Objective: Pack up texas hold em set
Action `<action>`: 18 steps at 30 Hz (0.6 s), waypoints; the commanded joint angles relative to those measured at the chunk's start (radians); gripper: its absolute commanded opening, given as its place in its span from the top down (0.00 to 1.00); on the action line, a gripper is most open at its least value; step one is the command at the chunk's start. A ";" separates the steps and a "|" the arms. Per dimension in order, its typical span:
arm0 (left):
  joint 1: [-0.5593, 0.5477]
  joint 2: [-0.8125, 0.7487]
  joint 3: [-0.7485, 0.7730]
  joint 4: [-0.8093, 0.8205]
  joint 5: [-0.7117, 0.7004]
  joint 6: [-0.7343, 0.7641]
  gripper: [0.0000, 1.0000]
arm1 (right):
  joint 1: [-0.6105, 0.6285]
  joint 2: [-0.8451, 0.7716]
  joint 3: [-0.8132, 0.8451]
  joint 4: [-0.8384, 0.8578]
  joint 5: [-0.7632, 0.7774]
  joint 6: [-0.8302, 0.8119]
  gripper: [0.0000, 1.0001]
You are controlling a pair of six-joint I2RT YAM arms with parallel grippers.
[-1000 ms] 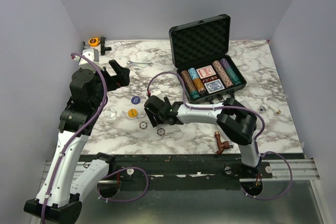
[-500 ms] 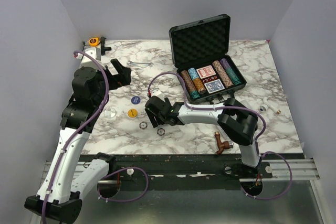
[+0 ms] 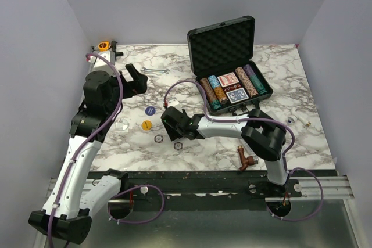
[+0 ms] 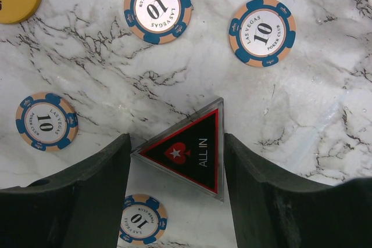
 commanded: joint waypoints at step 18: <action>0.006 0.114 0.258 -0.025 0.209 -0.080 0.01 | -0.001 -0.113 -0.094 0.016 0.087 0.000 0.53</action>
